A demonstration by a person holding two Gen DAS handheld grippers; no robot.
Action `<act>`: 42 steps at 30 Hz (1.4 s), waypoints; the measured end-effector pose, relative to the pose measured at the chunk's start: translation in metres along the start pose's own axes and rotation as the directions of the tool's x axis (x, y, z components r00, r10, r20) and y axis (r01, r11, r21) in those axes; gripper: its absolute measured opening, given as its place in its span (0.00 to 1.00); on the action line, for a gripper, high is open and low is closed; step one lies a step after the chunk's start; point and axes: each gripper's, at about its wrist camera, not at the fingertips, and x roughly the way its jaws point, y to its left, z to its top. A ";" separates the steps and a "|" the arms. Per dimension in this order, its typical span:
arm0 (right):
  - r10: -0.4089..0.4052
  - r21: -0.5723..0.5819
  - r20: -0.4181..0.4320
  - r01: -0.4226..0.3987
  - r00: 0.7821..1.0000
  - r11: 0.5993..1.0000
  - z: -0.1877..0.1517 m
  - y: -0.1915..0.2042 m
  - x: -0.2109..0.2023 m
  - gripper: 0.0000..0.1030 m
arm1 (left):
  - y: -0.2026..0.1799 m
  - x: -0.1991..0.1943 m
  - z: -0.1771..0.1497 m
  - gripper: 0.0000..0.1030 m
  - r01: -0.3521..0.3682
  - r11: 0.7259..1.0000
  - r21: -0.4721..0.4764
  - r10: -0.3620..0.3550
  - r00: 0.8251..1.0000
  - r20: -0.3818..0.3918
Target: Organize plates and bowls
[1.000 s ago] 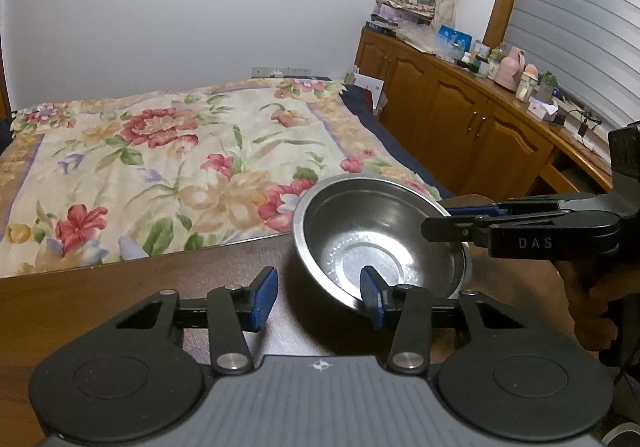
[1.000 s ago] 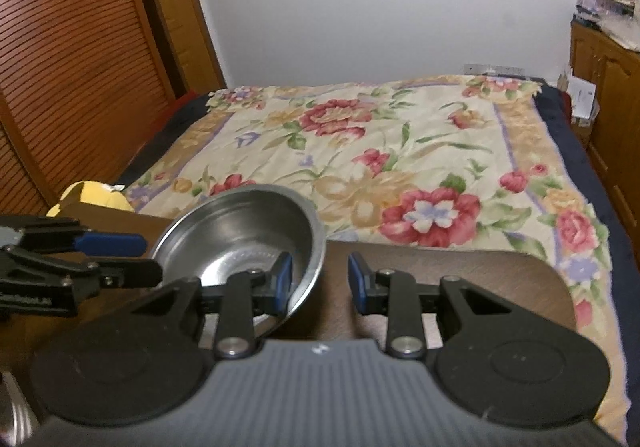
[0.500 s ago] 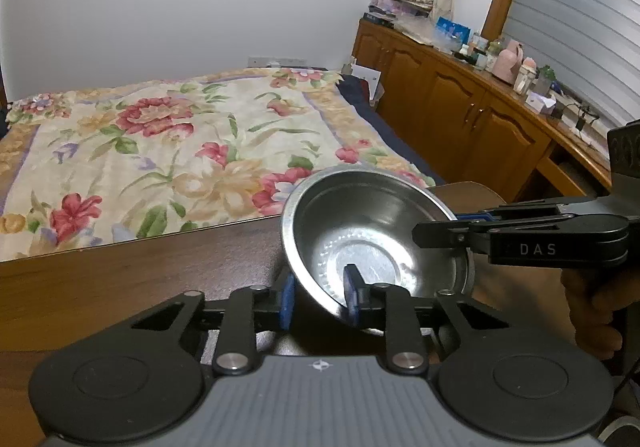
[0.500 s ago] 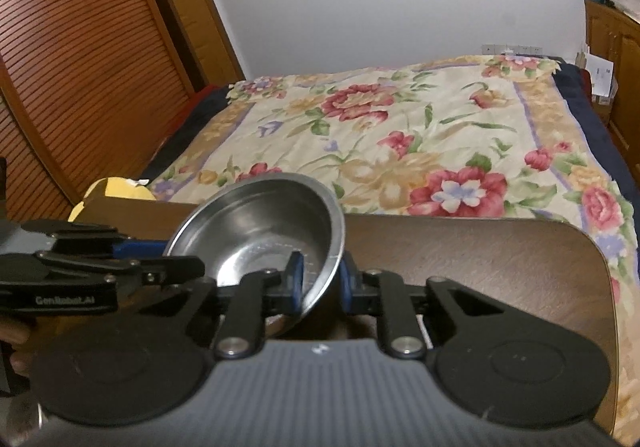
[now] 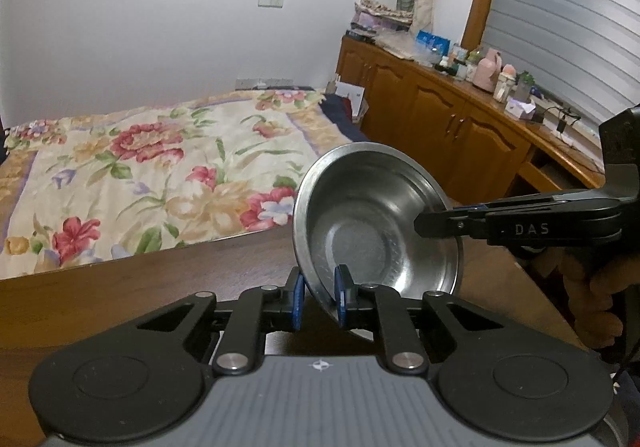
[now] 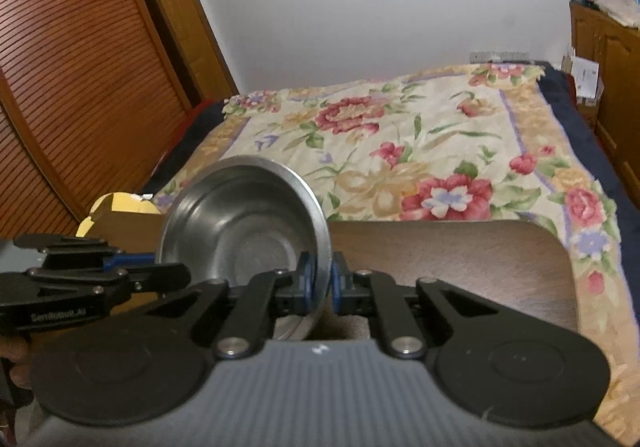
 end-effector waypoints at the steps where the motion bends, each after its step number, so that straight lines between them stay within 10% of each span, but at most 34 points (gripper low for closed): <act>1: -0.002 -0.003 0.007 0.002 1.000 1.000 0.000 0.001 -0.004 0.11 | -0.002 -0.003 0.000 0.17 0.002 1.000 0.002 -0.002 1.000 0.005; 42: -0.055 -0.098 0.133 0.068 0.990 0.993 -0.026 0.051 -0.128 0.11 | -0.060 -0.127 -0.025 0.17 0.037 0.992 0.123 -0.052 0.991 0.124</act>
